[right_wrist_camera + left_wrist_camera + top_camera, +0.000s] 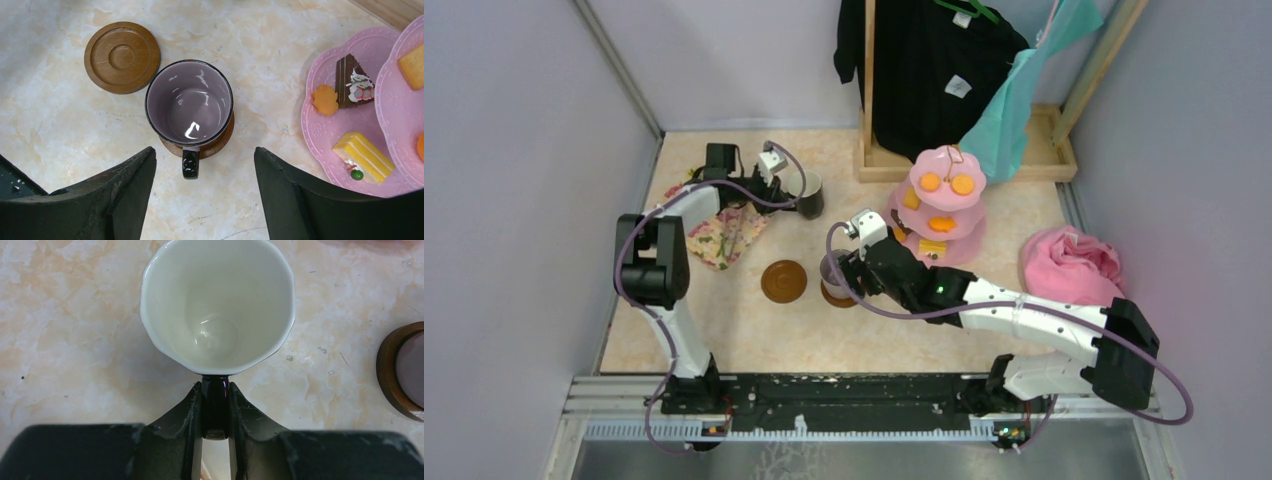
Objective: Serve the afternoon tea
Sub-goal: Pick up the cup at the center of the board.
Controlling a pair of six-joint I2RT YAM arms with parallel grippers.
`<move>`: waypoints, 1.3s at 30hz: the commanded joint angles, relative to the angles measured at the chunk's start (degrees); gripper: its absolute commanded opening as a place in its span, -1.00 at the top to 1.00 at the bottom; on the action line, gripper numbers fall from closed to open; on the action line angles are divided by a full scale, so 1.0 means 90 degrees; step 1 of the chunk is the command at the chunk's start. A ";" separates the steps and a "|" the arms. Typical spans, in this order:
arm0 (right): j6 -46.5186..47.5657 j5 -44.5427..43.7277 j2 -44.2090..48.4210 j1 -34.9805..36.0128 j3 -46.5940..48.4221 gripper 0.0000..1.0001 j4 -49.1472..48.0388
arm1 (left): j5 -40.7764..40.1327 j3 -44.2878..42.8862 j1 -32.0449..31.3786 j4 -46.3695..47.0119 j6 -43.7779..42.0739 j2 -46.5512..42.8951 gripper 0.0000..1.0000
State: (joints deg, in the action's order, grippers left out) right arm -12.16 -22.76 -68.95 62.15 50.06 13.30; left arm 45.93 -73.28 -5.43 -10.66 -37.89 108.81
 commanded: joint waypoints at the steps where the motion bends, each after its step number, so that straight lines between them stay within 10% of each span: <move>1: -0.0061 -0.0042 0.0240 0.0082 0.0267 -0.44 -0.0157 | 0.0301 -0.0046 -0.0081 -0.0047 0.0230 -0.0183 0.73; 5: -0.0120 -0.0020 0.0290 0.0077 0.0233 -0.44 -0.0146 | 0.0095 0.0035 -0.0187 0.0112 0.0612 -0.0283 1.00; 39: -0.0257 -0.0035 0.0593 0.0082 -0.0059 -0.44 -0.0091 | -0.4912 0.2457 -0.1746 0.1769 0.4004 -0.2510 1.00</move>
State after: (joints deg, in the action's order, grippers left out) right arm -13.76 -22.65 -66.13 62.15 49.87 13.41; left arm 8.93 -54.72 -19.97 -0.23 -6.42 91.55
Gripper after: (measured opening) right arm 0.720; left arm 0.263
